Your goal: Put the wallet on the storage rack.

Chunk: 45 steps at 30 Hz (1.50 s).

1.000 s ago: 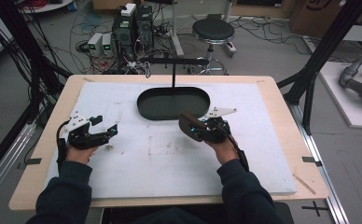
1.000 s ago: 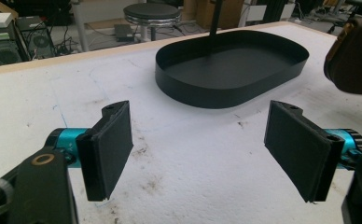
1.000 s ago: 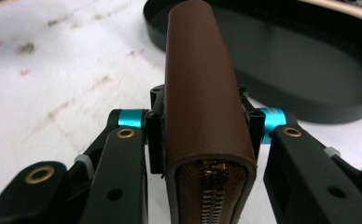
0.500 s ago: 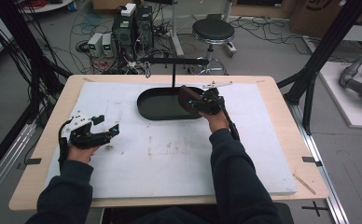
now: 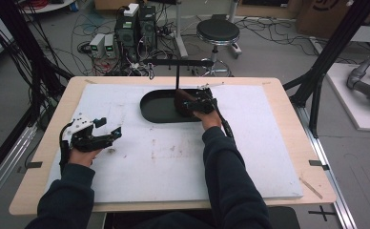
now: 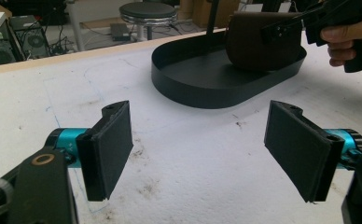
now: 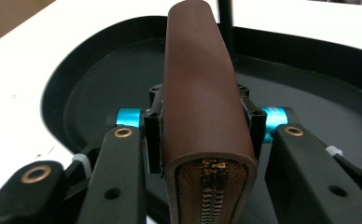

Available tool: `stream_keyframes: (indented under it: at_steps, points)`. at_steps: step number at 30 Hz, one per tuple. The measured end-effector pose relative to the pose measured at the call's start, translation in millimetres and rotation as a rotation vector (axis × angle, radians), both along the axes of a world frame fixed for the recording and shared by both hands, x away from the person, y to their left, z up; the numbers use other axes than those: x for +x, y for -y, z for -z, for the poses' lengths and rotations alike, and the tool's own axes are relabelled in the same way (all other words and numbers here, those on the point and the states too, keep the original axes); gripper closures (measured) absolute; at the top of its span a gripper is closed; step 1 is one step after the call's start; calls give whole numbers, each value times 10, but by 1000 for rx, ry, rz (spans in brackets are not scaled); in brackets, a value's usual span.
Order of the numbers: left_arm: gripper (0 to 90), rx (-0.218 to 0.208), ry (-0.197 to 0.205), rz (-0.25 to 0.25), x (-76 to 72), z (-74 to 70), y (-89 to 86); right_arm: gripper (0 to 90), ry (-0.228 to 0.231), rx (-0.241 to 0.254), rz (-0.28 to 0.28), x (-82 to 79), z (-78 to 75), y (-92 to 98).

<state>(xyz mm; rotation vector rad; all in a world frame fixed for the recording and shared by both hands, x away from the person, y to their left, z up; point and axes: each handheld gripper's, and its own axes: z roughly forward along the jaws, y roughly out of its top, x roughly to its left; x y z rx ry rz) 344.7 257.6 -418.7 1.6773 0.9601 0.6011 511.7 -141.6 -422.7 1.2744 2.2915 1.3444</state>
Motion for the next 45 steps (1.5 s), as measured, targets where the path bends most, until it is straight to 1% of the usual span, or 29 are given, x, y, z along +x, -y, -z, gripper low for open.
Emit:
stream_keyframes:
  at_steps: [1, 3, 5, 7, 8, 10, 11, 12, 13, 15, 17, 19, 20, 21, 22, 23, 25, 26, 27, 28, 31, 33, 36, 38, 40, 42, 44, 45]
  points:
    - [234, 0, 0, -1, -1, 0, 0, 602, 4, -4, 12, 6, -1, 17]
    - [234, 2, -2, -2, -2, 1, -1, 529, 28, -40, 46, 11, -22, 58]
    - [234, 3, -3, -2, -2, 1, 0, 497, 45, -68, 73, 19, -42, 120]
    - [234, 4, -2, -2, -2, 0, 1, 474, 53, -100, 109, 26, -59, 180]
    - [234, 3, -1, -3, -2, 1, 4, 473, 49, -115, 130, 27, -65, 208]
    - [234, 7, -4, -4, -2, 0, 6, 471, 36, -136, 146, 30, -72, 277]
    - [234, 6, -4, -3, -2, 1, 8, 455, 40, -143, 160, 28, -79, 311]
    - [234, 6, -5, -2, -1, 2, 10, 443, 42, -140, 173, 17, -91, 343]
    - [234, 4, -5, -2, 0, 3, 13, 442, 52, -134, 177, 12, -105, 385]
    - [234, 2, -4, -1, -3, 1, 14, 436, 55, -114, 187, -20, -146, 465]
    - [234, 0, -3, -1, -6, -1, 10, 430, 70, -111, 182, -74, -204, 559]
    - [233, -11, -7, 2, -6, -3, 8, 390, 76, -105, 168, -142, -273, 669]
    - [227, -19, -8, 2, -3, -7, 10, 383, 77, -92, 161, -186, -309, 727]
    - [217, -26, -7, -1, 3, -14, 13, 383, 96, -77, 141, -243, -338, 793]
    - [206, -33, -8, 3, 13, -23, 15, 373, 116, -76, 127, -306, -362, 860]
    - [192, -46, -9, 8, 22, -34, 21, 348, 122, -75, 120, -369, -385, 930]
    - [177, -58, -1, 16, 34, -53, 35, 294, 95, -78, 108, -479, -441, 1071]
    - [177, -60, 4, 19, 39, -61, 46, 293, 101, -79, 110, -544, -471, 1135]
    - [177, -58, 7, 19, 45, -68, 58, 293, 141, -83, 104, -628, -491, 1196]
    - [176, -59, 9, 20, 52, -76, 71, 293, 183, -97, 104, -714, -506, 1253]
    - [176, -58, 16, 20, 74, -108, 93, 262, 209, -118, 104, -924, -527, 1416]
    - [177, -57, 22, 15, 87, -127, 101, 236, 233, -131, 106, -1072, -515, 1513]
    - [177, -60, 32, 9, 99, -141, 111, 216, 265, -133, 121, -1292, -464, 1635]
    - [177, -65, 28, 15, 101, -142, 125, 205, 287, -133, 138, -1435, -411, 1693]
    - [177, -64, 30, 30, 96, -147, 148, 201, 301, -145, 154, -1554, -342, 1728]
    - [177, -63, 37, 38, 87, -159, 173, 201, 303, -164, 160, -1627, -284, 1748]
    - [177, -65, 36, 40, 87, -166, 192, 201, 295, -157, 166, -1663, -270, 1761]
    - [177, -68, 36, 43, 88, -164, 202, 201, 305, -165, 171, -1672, -269, 1768]
